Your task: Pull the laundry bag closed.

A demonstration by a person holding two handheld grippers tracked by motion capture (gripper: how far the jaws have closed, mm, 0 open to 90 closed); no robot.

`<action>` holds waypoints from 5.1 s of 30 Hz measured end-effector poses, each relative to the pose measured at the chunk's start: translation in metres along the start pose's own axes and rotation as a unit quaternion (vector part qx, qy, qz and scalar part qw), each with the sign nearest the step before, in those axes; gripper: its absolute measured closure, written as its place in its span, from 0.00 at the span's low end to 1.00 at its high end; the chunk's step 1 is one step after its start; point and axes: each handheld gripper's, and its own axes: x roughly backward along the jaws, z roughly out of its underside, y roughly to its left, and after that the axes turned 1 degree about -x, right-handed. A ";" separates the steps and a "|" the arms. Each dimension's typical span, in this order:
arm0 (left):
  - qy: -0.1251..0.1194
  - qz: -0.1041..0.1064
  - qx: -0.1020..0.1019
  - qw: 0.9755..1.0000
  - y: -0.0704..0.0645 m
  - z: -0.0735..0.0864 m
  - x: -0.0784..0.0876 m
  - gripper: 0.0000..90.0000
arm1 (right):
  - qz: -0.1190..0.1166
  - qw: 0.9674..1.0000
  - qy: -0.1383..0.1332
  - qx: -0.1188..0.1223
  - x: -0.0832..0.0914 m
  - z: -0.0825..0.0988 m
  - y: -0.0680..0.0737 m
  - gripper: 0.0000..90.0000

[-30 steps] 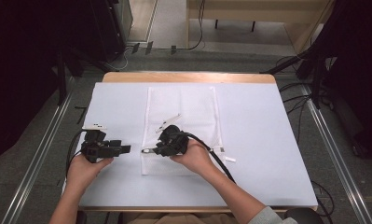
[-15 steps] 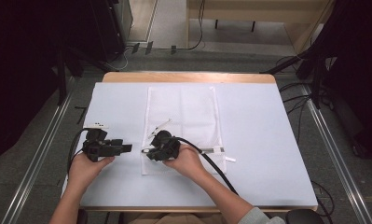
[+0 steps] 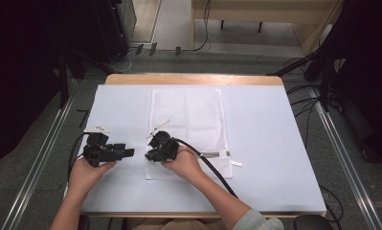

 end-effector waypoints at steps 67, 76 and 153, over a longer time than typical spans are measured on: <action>0.078 0.078 -0.087 0.990 -0.030 -0.010 -0.043 0.98 | -0.069 0.996 -0.002 0.065 0.041 -0.012 0.001 0.97; 0.076 0.082 -0.075 0.991 -0.029 -0.011 -0.041 0.99 | -0.055 0.996 -0.014 0.065 0.039 -0.007 -0.002 0.98; 0.078 0.072 -0.086 0.991 -0.030 -0.006 -0.032 0.98 | -0.014 0.999 -0.008 0.052 0.067 0.038 -0.036 0.98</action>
